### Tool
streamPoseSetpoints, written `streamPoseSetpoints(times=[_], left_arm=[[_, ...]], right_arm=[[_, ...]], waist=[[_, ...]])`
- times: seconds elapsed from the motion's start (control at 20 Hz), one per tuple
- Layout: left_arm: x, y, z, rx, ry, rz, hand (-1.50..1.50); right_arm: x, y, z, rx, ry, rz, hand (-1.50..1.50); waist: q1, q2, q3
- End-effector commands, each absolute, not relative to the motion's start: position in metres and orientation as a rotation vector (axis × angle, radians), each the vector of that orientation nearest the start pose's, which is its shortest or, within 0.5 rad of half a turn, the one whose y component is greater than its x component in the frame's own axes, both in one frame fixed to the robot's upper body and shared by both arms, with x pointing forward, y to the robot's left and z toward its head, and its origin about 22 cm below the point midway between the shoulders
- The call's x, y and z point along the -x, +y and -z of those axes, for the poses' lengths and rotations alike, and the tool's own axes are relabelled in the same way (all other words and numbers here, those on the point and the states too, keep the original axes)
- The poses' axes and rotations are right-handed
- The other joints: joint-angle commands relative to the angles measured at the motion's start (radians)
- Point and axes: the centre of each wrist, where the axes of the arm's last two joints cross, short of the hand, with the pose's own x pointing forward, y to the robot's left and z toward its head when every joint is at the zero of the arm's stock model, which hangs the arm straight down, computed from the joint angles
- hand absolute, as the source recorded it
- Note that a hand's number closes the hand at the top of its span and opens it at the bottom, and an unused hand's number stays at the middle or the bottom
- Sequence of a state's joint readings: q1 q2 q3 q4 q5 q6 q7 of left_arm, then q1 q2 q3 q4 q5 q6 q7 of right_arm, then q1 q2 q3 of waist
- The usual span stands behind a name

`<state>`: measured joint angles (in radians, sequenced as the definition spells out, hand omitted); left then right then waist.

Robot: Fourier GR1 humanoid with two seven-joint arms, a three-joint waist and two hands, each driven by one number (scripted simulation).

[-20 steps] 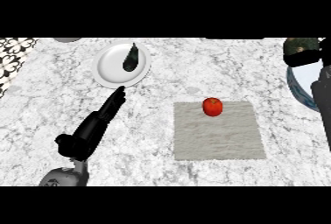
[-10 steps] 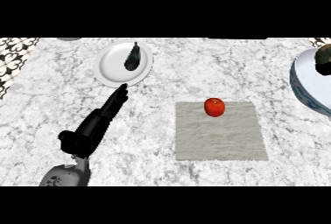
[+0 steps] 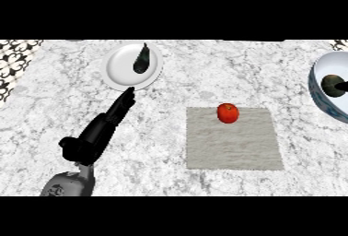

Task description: Pick the squash from the placemat and place it in the bowl

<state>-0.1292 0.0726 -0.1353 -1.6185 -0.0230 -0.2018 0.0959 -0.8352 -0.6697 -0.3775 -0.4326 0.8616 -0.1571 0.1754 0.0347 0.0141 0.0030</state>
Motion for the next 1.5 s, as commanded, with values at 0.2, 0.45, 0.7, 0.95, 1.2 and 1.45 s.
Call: streamPoseSetpoints(times=[0.2, 0.45, 0.7, 0.95, 1.2, 1.45], left_arm=[[-0.278, 0.189, -0.036, 0.188, -1.603, 0.398, 0.0], [-0.269, 0.2, -0.036, 0.194, -1.591, 0.408, 0.0], [-0.276, 0.185, -0.037, 0.161, -1.608, 0.359, 0.0], [-0.264, 0.206, -0.033, 0.185, -1.593, 0.387, 0.0], [-0.263, 0.208, -0.038, 0.142, -1.605, 0.362, 0.0], [-0.255, 0.208, -0.034, 0.189, -1.584, 0.374, 0.0]], right_arm=[[-0.373, -0.474, -0.124, 1.248, -1.121, -0.218, -1.5], [-0.359, -0.495, -0.134, 1.319, -1.209, 0.135, -1.5], [-0.332, -0.528, -0.142, 1.225, -1.246, 0.286, -1.5], [-0.286, -0.566, -0.133, 1.239, -1.241, 0.449, -1.5], [-0.214, -0.607, -0.117, 1.259, -1.283, 0.475, -1.5], [-0.165, -0.625, -0.1, 1.214, -1.29, 0.467, -1.5]], waist=[[-0.007, -0.001, -0.001], [-0.003, 0.001, 0.001], [-0.033, -0.01, -0.001], [-0.027, -0.009, 0.0], [-0.041, -0.013, -0.001], [-0.031, -0.011, 0.0]])
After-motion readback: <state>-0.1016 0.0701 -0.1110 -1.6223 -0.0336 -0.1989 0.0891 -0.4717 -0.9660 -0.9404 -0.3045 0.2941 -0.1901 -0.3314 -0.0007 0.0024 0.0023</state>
